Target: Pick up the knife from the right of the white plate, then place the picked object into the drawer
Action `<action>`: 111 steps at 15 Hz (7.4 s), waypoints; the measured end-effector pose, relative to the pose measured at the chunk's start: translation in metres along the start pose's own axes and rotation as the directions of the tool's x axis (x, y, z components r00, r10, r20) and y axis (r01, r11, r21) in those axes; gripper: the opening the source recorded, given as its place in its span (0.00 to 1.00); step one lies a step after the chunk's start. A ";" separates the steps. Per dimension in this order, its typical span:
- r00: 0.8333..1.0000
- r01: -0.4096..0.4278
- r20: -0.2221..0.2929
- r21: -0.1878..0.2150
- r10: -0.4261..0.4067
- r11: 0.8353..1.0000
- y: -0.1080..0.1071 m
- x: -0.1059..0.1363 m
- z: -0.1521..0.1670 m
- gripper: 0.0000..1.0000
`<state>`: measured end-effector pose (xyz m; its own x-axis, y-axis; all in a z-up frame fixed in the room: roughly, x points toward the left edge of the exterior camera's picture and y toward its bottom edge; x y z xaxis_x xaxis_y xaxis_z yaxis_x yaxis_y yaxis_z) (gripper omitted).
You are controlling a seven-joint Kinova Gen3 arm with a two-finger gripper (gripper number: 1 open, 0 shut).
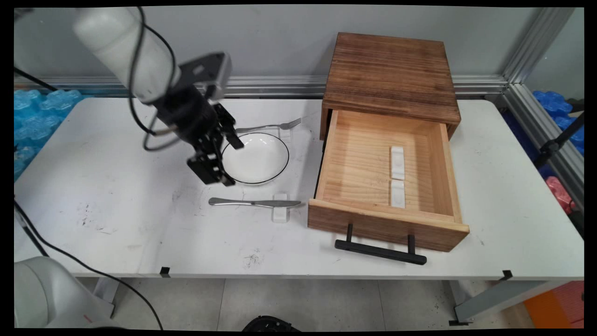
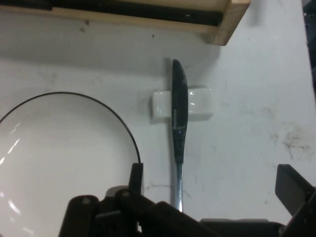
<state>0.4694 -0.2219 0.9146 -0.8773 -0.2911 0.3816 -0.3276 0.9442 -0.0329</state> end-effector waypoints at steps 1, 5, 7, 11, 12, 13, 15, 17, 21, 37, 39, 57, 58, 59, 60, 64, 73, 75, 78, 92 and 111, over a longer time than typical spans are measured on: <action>1.000 -0.005 0.007 -0.002 0.005 1.000 0.000 0.001 0.011 1.00; 0.998 -0.025 0.049 -0.008 0.026 1.000 0.001 0.000 0.056 1.00; 0.997 -0.032 0.065 -0.010 0.032 0.999 0.000 -0.001 0.070 1.00; 0.994 -0.043 0.103 -0.015 0.044 0.999 0.001 -0.008 0.098 1.00; 0.993 -0.044 0.109 -0.016 0.045 0.999 0.001 -0.009 0.102 1.00; 0.992 -0.045 0.115 -0.017 0.047 0.999 0.001 -0.011 0.106 1.00; 0.991 -0.048 0.126 -0.019 0.050 0.999 0.001 -0.014 0.113 1.00; 0.989 -0.051 0.135 -0.020 0.054 0.998 0.001 -0.016 0.120 1.00; 0.987 -0.056 0.151 -0.028 0.060 0.998 0.001 -0.020 0.133 1.00; 0.985 -0.079 0.149 -0.063 0.087 0.995 -0.009 -0.029 0.136 0.00; 0.985 -0.079 0.148 -0.072 0.089 0.994 -0.009 -0.032 0.133 0.00; 0.983 -0.107 0.143 -0.088 0.119 0.990 -0.006 -0.036 0.060 0.00; 0.983 -0.098 0.147 -0.081 0.109 0.992 -0.006 -0.038 0.049 0.00; 0.983 -0.092 0.149 -0.076 0.103 0.993 -0.005 -0.039 0.042 0.00; 0.984 -0.082 0.152 -0.069 0.091 0.994 -0.006 -0.039 0.030 0.00; 0.988 -0.053 0.145 -0.049 0.059 0.997 -0.007 -0.035 -0.007 0.00; 0.999 -0.038 0.005 -0.019 0.038 0.999 -0.023 0.066 -0.069 0.00; 0.999 -0.045 -0.024 -0.006 0.045 0.999 -0.027 0.106 -0.065 0.00; 0.998 -0.050 -0.049 0.009 0.051 0.999 -0.030 0.147 -0.054 0.00; 0.997 -0.080 0.000 0.022 0.080 0.997 -0.035 0.278 0.084 0.00; 0.986 -0.116 0.120 -0.034 0.119 0.993 -0.038 0.286 0.203 0.00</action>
<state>0.1594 -0.3719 0.8374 -0.9458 -0.1928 0.2612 -0.2115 0.9763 -0.0454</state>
